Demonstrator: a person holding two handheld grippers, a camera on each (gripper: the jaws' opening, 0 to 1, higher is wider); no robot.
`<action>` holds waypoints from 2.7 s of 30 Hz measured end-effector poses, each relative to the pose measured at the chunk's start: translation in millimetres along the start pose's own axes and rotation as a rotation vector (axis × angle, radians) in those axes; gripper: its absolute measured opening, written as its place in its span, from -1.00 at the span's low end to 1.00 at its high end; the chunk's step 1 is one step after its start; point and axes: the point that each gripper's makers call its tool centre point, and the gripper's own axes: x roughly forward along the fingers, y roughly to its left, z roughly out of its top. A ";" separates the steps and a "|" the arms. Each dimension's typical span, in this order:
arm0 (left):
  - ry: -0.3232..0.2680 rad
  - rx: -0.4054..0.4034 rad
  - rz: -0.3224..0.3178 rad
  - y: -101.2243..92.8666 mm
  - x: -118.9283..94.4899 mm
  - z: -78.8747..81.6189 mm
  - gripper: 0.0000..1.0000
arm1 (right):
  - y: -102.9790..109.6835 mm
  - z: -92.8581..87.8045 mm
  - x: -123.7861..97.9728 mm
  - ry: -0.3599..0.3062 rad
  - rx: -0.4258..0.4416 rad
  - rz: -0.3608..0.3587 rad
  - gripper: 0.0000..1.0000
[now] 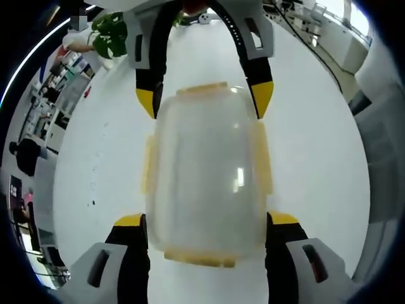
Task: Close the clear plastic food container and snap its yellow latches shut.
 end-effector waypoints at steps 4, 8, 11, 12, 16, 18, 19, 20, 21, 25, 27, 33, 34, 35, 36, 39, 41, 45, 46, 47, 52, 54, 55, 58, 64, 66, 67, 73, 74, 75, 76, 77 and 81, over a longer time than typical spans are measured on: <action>-0.005 0.000 -0.003 -5.7 -3.1 -3.3 0.46 | 5.6 3.3 1.7 -0.004 0.004 0.002 0.46; 0.000 -0.003 -0.001 -12.0 -6.0 -7.2 0.46 | 11.2 7.6 3.5 0.006 0.000 0.002 0.46; 0.002 -0.002 -0.002 -15.7 -8.7 -11.9 0.46 | 16.4 12.2 4.7 0.013 0.000 0.002 0.46; 0.002 -0.001 -0.003 -17.4 -10.0 -14.2 0.46 | 17.7 13.7 5.2 0.013 0.000 0.002 0.46; 0.000 -0.002 -0.004 -22.7 -14.1 -21.3 0.46 | 24.7 21.6 7.7 0.018 0.000 0.002 0.46; -0.001 -0.005 -0.003 -25.4 -16.4 -25.6 0.46 | 27.7 26.0 9.2 0.021 -0.003 0.003 0.46; -0.001 -0.006 -0.003 -26.3 -17.3 -27.6 0.46 | 28.7 27.9 10.1 0.022 -0.003 0.003 0.46; -0.001 -0.007 -0.003 -27.5 -18.7 -30.5 0.46 | 30.2 30.8 11.1 0.023 -0.005 0.004 0.46; -0.001 -0.007 -0.003 -28.3 -19.6 -32.6 0.46 | 31.1 32.7 11.7 0.022 -0.005 0.004 0.46; 0.002 -0.010 -0.002 -32.3 -24.1 -42.3 0.46 | 36.8 43.6 15.1 0.024 -0.009 0.007 0.46; 0.002 -0.013 -0.001 -34.4 -26.6 -47.5 0.46 | 38.8 48.6 17.1 0.024 -0.012 0.007 0.46; 0.001 -0.019 0.001 -39.8 -33.1 -60.8 0.47 | 45.6 61.2 20.9 0.020 -0.013 0.004 0.46; 0.001 -0.019 0.001 -40.9 -34.3 -63.4 0.47 | 47.1 64.0 21.7 0.021 -0.014 0.004 0.46; 0.001 -0.020 0.001 -41.9 -35.4 -66.0 0.47 | 47.8 65.7 22.3 0.021 -0.014 0.004 0.46; 0.002 -0.020 0.001 -42.6 -36.2 -67.6 0.47 | 48.8 68.3 23.2 0.022 -0.014 0.005 0.46; 0.001 -0.018 0.000 -44.0 -38.8 -73.2 0.47 | 51.3 73.8 24.9 0.024 -0.014 0.007 0.46; 0.000 -0.017 0.000 -45.0 -40.2 -76.5 0.47 | 52.5 76.9 26.0 0.024 -0.014 0.007 0.46; -0.001 -0.015 -0.001 -46.5 -42.7 -82.3 0.47 | 54.8 82.7 28.2 0.023 -0.010 0.006 0.46; -0.002 -0.015 -0.001 -46.8 -43.2 -83.4 0.47 | 55.1 83.8 28.6 0.023 -0.010 0.006 0.46; -0.003 -0.014 -0.001 -47.2 -43.9 -85.3 0.47 | 55.5 85.5 29.5 0.024 -0.010 0.006 0.46; -0.004 -0.014 -0.001 -48.1 -46.4 -91.6 0.47 | 56.9 92.3 32.4 0.026 -0.009 0.005 0.46; -0.004 -0.013 -0.001 -48.1 -47.5 -94.8 0.47 | 57.3 94.7 33.1 0.025 -0.007 0.004 0.46; -0.003 -0.012 -0.001 -48.1 -47.9 -96.2 0.47 | 57.4 96.0 33.6 0.024 -0.006 0.004 0.46; -0.001 -0.011 -0.001 -48.0 -49.9 -101.7 0.47 | 58.5 101.9 35.5 0.021 -0.004 0.003 0.46; -0.002 -0.014 0.001 -47.0 -53.4 -110.7 0.48 | 58.4 111.6 39.1 0.018 -0.006 0.003 0.46; 0.000 -0.014 0.002 -46.8 -54.1 -113.3 0.47 | 58.5 114.8 40.0 0.021 -0.007 0.003 0.46; 0.001 -0.016 0.003 -47.0 -54.7 -114.9 0.47 | 58.4 116.0 40.7 0.023 -0.008 0.003 0.46; 0.003 -0.018 0.005 -45.6 -57.6 -122.7 0.48 | 57.9 123.7 43.2 0.018 -0.008 0.004 0.46; 0.003 -0.019 0.006 -44.7 -57.9 -124.3 0.48 | 57.6 124.4 43.5 0.016 -0.008 0.004 0.46; 0.002 -0.020 0.006 -44.2 -58.0 -125.0 0.48 | 57.5 125.1 43.5 0.015 -0.007 0.005 0.46; -0.001 -0.022 0.005 -43.7 -58.0 -125.4 0.48 | 57.0 125.7 43.6 0.014 -0.008 0.005 0.46; -0.002 -0.023 0.005 -43.4 -57.9 -125.5 0.48 | 56.7 125.8 43.8 0.014 -0.008 0.005 0.46; 0.000 -0.026 0.003 -41.1 -57.2 -125.9 0.49 | 54.3 126.8 44.3 0.012 -0.009 0.006 0.46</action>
